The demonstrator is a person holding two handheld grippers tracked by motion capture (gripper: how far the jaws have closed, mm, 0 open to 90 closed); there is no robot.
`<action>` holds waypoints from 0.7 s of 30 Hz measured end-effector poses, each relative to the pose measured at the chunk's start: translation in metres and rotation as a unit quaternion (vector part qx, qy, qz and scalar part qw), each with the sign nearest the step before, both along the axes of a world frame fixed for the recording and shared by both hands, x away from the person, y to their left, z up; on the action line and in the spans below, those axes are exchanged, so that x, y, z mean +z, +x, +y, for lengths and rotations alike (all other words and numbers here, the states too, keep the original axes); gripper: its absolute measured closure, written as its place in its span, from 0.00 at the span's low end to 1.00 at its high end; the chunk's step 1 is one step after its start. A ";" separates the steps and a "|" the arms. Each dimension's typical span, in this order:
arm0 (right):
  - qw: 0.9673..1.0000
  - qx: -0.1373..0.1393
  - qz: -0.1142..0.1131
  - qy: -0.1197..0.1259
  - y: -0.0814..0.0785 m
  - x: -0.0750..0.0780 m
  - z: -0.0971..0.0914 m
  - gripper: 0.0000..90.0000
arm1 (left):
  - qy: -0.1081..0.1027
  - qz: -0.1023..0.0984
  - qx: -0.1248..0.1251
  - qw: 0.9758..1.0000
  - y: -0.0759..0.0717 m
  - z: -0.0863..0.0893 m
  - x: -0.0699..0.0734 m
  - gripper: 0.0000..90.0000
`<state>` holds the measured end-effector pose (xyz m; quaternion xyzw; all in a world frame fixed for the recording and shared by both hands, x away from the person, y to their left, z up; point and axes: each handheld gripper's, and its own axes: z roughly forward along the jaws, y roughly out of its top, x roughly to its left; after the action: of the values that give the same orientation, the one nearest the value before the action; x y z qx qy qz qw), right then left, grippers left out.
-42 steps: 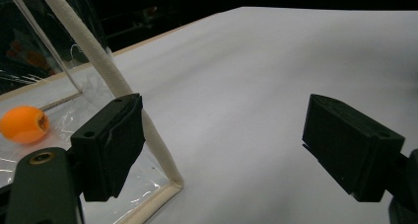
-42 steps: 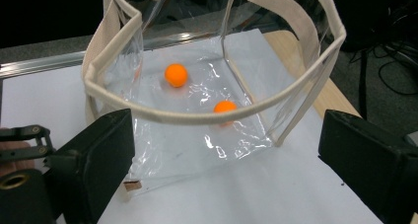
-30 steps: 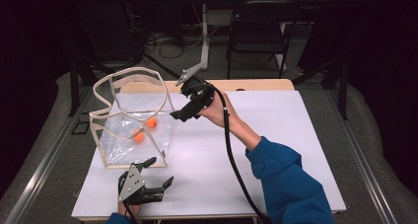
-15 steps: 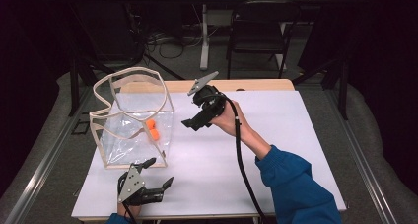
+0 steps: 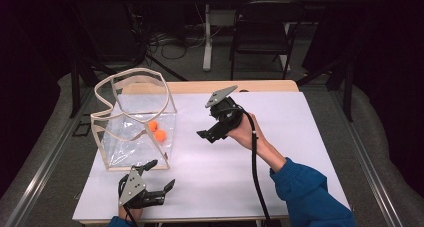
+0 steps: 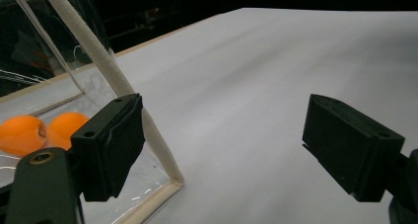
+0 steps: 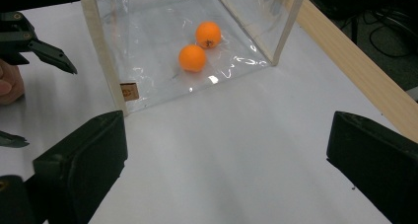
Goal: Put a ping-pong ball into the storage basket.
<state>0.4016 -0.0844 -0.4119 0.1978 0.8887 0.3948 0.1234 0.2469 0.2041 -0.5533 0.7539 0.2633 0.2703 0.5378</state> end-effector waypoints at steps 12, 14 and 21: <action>1.000 -0.016 0.000 0.018 -0.020 -0.015 -0.031 0.01 | 0.004 0.000 -0.001 1.000 0.001 -0.001 0.000 0.18; 1.000 -0.018 0.001 0.017 -0.023 -0.019 -0.035 0.01 | 0.004 0.000 -0.002 1.000 0.001 -0.001 0.000 0.18; 1.000 -0.025 0.001 0.014 -0.031 -0.031 -0.048 0.01 | 0.005 0.000 -0.001 1.000 0.001 -0.001 0.000 0.18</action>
<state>0.3706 -0.1327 -0.4430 0.2223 0.8780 0.4035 0.1297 0.2481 0.2032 -0.5535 0.7567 0.2612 0.2716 0.5343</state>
